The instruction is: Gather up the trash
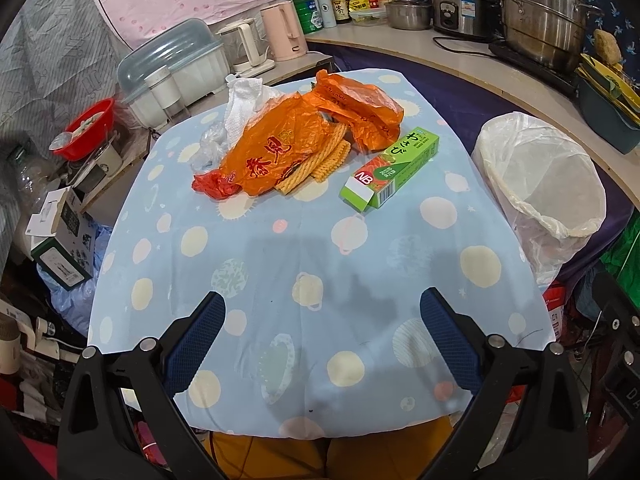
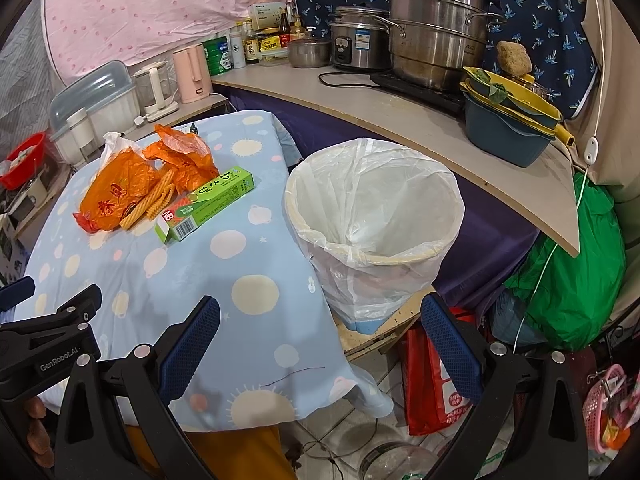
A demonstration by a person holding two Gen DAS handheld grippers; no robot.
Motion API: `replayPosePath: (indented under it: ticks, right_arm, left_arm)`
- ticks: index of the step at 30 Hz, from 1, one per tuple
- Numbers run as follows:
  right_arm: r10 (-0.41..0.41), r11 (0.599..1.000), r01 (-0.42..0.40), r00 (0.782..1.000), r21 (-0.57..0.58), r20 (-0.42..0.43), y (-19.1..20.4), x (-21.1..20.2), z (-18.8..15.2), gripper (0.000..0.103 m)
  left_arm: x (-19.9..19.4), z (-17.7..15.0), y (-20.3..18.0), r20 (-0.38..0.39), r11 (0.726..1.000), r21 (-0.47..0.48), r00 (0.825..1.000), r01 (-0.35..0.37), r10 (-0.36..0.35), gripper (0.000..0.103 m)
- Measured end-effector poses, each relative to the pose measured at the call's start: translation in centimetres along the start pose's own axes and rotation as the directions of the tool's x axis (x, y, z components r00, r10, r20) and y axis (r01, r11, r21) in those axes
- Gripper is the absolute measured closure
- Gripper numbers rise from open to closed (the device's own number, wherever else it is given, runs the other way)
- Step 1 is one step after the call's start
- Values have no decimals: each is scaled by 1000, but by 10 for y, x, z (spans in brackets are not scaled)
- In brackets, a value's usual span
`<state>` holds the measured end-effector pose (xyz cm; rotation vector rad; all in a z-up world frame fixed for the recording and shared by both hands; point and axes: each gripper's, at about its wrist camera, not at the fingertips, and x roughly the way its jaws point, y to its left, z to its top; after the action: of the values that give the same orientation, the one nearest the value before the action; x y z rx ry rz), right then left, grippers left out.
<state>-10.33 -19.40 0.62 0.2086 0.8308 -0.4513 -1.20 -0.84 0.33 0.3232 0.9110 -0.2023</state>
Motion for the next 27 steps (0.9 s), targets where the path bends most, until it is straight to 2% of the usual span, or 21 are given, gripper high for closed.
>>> replayPosePath:
  ticks: [16,27]
  right_arm:
    - [6,1000,-6,1000,10,-4,10,11,3,7]
    - [32,999,-32,999,-16,-7,49,47,13,7]
  left_arm:
    - [11,5,12,-9,1000,-24,1000,12,-12,9]
    - [42,22,49,-1,995,-98,1000,-2,2,9]
